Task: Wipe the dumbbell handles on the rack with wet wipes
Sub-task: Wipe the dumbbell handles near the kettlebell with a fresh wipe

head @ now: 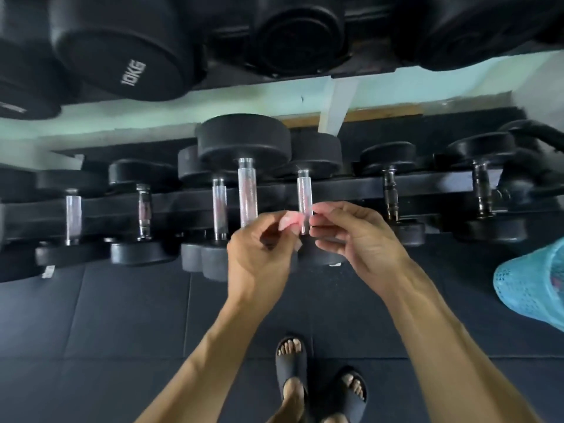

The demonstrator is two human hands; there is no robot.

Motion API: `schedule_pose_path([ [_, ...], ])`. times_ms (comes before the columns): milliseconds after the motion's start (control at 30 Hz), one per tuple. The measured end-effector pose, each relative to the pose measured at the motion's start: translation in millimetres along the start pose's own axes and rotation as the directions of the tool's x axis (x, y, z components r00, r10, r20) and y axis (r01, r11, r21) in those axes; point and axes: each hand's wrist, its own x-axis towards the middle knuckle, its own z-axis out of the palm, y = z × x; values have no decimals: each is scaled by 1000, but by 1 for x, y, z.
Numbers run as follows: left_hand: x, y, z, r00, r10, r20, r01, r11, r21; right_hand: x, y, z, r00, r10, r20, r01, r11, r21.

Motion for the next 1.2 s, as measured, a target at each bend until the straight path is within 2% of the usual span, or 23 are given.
schedule_pose_path([
  [200, 46, -24, -80, 971, -226, -80, 220, 972, -78, 23, 22, 39, 979, -19, -202, 11, 999, -39],
  [300, 80, -51, -98, 950, -310, -45, 309, 951, -28, 40, 39, 48, 946, -78, -315, 51, 994, -93],
  [433, 131, -84, -96, 911, -393, 123, 392, 919, 36, 63, 56, 47, 810, -288, -511, 105, 928, -356],
  [567, 170, -114, -66, 846, -387, 368, 375, 921, 106, 81, 78, 31, 699, -363, -616, -5, 859, -512],
  [700, 194, -144, -20, 760, -399, 513, 315, 917, 246, 91, 98, 16, 689, -409, -599, -88, 772, -629],
  [800, 200, -162, 12, 694, -349, 630, 353, 927, 125, 97, 111, 13, 705, -420, -572, -145, 703, -696],
  [967, 207, -166, 43, 732, -240, 638, 247, 966, 80, 110, 138, 16, 703, -432, -565, -153, 683, -714],
  [1200, 229, -183, 73, 833, -138, 535, 144, 989, 31, 128, 155, 22, 556, -546, -627, -214, 635, -742],
])
